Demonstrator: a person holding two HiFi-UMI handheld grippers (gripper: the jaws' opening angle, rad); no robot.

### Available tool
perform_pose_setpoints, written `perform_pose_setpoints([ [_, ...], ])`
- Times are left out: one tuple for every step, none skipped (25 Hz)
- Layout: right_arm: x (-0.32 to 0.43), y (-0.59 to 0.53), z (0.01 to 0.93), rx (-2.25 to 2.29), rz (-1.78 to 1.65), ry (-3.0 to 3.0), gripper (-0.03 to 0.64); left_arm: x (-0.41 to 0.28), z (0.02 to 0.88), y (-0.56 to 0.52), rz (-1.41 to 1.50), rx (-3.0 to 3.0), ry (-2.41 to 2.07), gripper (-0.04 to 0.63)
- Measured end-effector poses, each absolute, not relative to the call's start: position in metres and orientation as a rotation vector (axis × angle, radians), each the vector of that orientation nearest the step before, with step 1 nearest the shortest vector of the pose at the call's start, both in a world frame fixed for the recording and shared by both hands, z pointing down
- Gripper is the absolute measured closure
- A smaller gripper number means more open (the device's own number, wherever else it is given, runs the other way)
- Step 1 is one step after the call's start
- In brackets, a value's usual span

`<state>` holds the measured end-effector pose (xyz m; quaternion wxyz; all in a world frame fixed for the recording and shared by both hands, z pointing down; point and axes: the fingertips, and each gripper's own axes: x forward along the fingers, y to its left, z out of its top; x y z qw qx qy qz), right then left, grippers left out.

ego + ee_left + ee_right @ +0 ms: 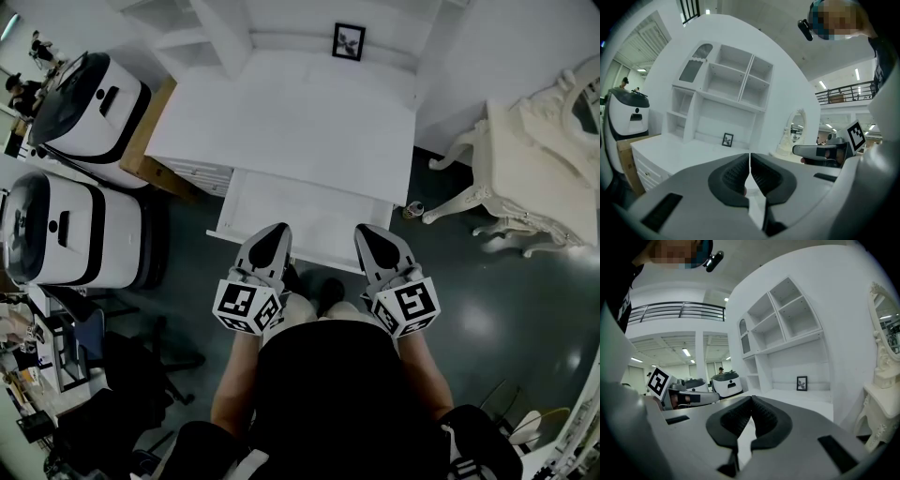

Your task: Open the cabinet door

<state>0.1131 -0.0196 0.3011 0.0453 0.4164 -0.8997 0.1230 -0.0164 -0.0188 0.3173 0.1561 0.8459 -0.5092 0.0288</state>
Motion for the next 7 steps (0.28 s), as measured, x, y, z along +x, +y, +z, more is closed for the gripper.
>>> perform_pose_setpoints([
  [0.1126, -0.0189, 0.3015, 1.27, 0.377, -2.747, 0.601, -0.0172, 0.3175, -0.0183, 0.086, 2.42, -1.459, 0.566],
  [0.1122, -0.0183, 0.3021, 1.268, 0.379, -2.746, 0.601, -0.018, 0.318, -0.0179, 0.089, 2.418, -1.461, 0.566],
  [0.1118, -0.0179, 0.3026, 1.265, 0.38, -2.745, 0.601, -0.0188, 0.3187, -0.0177, 0.091, 2.415, -1.462, 0.566],
  [0.1115, -0.0178, 0.3032, 1.263, 0.379, -2.743, 0.601, -0.0194, 0.3194, -0.0175, 0.093, 2.413, -1.462, 0.566],
  [0.1113, -0.0177, 0.3037, 1.26, 0.377, -2.741, 0.601, -0.02, 0.32, -0.0176, 0.094, 2.411, -1.463, 0.566],
  [0.1111, -0.0179, 0.3041, 1.257, 0.374, -2.738, 0.601, -0.0206, 0.3205, -0.0179, 0.095, 2.409, -1.463, 0.566],
  [0.1108, -0.0181, 0.3044, 1.254, 0.37, -2.736, 0.601, -0.0212, 0.3209, -0.0182, 0.095, 2.407, -1.464, 0.566],
])
